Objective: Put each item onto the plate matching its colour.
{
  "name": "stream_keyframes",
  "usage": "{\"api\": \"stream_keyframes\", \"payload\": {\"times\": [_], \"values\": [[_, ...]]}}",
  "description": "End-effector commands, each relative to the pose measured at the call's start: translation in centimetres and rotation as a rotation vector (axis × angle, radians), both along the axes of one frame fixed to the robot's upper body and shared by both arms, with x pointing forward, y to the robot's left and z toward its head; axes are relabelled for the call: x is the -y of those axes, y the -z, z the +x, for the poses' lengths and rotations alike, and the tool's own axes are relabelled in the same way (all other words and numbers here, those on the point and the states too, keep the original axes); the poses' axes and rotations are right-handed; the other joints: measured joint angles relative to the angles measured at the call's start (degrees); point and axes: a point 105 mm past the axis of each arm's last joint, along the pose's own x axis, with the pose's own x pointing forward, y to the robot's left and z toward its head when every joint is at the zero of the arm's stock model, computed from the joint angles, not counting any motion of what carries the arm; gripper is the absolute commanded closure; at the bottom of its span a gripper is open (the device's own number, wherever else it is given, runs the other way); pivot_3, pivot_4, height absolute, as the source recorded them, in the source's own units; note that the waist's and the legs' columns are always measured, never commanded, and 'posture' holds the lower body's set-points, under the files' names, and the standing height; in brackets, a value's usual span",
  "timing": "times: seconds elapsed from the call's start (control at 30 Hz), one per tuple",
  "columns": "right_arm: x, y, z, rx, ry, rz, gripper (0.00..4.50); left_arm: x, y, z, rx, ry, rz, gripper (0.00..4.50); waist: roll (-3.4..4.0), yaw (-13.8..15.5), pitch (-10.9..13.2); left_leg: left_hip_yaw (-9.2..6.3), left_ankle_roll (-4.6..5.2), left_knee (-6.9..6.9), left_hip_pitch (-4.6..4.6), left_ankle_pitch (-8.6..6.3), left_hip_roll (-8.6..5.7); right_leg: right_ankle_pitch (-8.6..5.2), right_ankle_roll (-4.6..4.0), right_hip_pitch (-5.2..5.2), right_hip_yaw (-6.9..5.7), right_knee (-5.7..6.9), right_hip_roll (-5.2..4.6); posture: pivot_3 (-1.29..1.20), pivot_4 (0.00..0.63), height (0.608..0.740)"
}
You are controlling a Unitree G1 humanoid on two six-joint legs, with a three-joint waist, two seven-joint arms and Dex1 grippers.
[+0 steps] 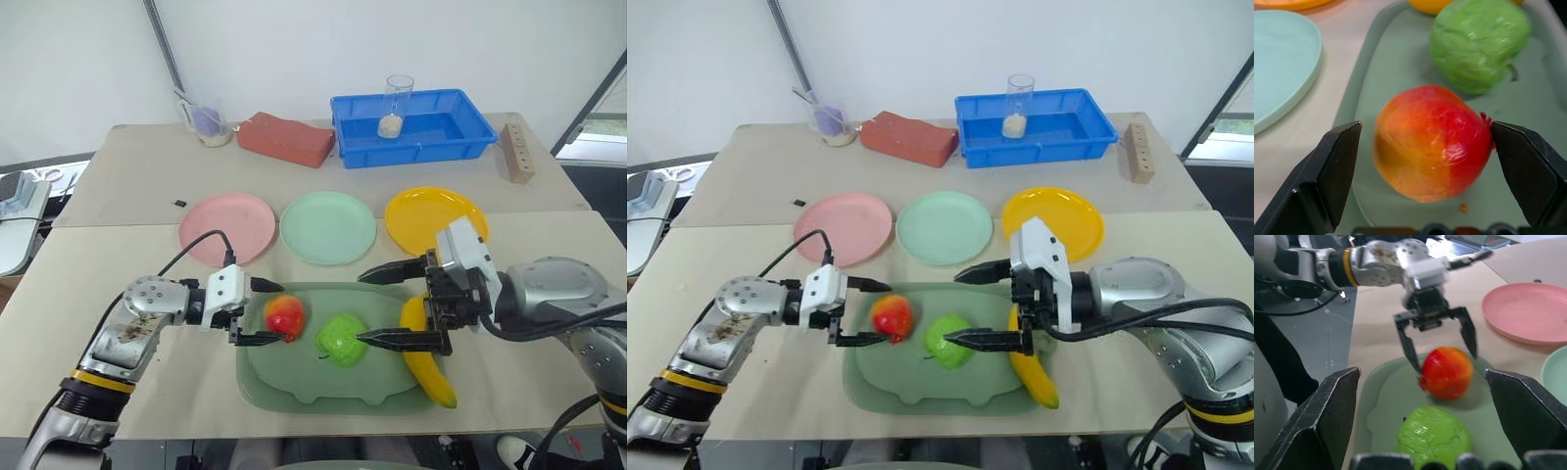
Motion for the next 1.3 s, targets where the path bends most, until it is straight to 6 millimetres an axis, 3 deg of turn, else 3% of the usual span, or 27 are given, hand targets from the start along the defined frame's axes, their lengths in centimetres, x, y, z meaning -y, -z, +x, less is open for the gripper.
{"api": "stream_keyframes", "payload": {"times": [0.03, 0.2, 0.37, 0.53, 0.67, 0.77, 0.93, 1.07, 1.3], "values": [[-0.1, -0.4, -0.5, 0.021, -0.014, -0.008, 0.02, 0.4, 0.4, 0.0, 0.036, 0.019, 0.016, 0.00, 0.02, -0.03, -0.01, 0.00, 0.00, 0.07, -0.01, 0.00, 0.00, 0.00, 0.00, 0.01, 0.00, 0.01, 0.00, 0.00, 0.150, 0.740], [-0.2, -0.6, -0.5, 0.028, -0.014, 0.000, 0.02, 0.8, 0.7, 0.1, 0.038, 0.027, 0.002, 0.00, 0.10, 0.00, -0.06, -0.03, 0.01, 0.24, 0.00, -0.01, 0.01, 0.00, 0.01, 0.13, -0.02, 0.02, 0.01, 0.00, 0.150, 0.740], [-0.3, -0.7, -0.4, 0.035, -0.014, 0.006, 0.00, 1.2, -0.1, 0.5, 0.048, 0.013, -0.032, 1.29, 0.11, 0.15, -0.07, -0.03, 0.01, 0.28, -0.02, -0.02, 0.01, 0.00, 0.01, 0.19, -0.04, 0.01, 0.00, 0.00, 0.150, 0.740], [-0.4, -0.6, -0.2, 0.037, -0.009, 0.011, 0.00, 0.7, -0.8, 0.4, 0.035, 0.007, -0.030, 1.35, 0.13, 0.07, -0.07, -0.04, 0.01, 0.28, -0.01, -0.02, 0.01, 0.00, 0.01, 0.19, -0.04, 0.02, 0.00, 0.00, 0.150, 0.740], [-0.3, -1.0, 0.4, 0.053, 0.017, 0.027, 0.00, -1.8, -2.9, 2.1, 0.021, -0.104, -0.059, 1.35, 0.12, -0.18, -0.07, -0.10, 0.02, 0.27, 0.00, -0.01, 0.03, 0.00, 0.01, 0.17, -0.06, 0.07, 0.05, 0.00, 0.150, 0.740], [-1.1, -2.2, 2.5, 0.117, 0.103, 0.082, 0.00, -5.5, -4.9, 6.3, 0.051, -0.365, -0.132, 1.35, 0.13, -0.19, -0.06, -0.14, 0.03, 0.29, 0.02, -0.02, 0.02, 0.00, 0.02, 0.16, -0.12, 0.12, 0.05, 0.00, 0.150, 0.740], [-2.9, -3.2, 6.2, 0.206, 0.284, 0.110, 0.00, -10.0, -4.6, 10.9, 0.064, -0.755, -0.249, 1.35, 0.22, -0.41, -0.14, -0.21, 0.07, 0.35, 0.09, 0.01, -0.05, 0.04, 0.08, 0.23, -0.08, 0.10, 0.06, 0.00, 0.150, 0.740], [-4.2, -4.8, 7.5, 0.224, 0.327, 0.149, 0.00, -11.4, -4.5, 13.3, 0.072, -0.941, -0.318, 1.35, 0.29, -0.25, -0.21, -0.32, 0.39, 0.30, -0.01, 0.21, -0.04, 0.46, 0.76, 0.11, -0.10, 0.25, 0.17, 0.00, 0.150, 0.740], [-4.8, -6.1, 7.8, 0.234, 0.327, 0.167, 0.00, -11.1, -3.3, 14.5, 0.042, -1.002, -0.330, 1.35, 0.33, 0.16, -0.28, -0.38, 0.44, 0.21, -0.04, 0.25, -0.04, 0.49, 0.83, 0.18, -0.14, 0.19, 0.22, 0.00, 0.150, 0.740]]}}
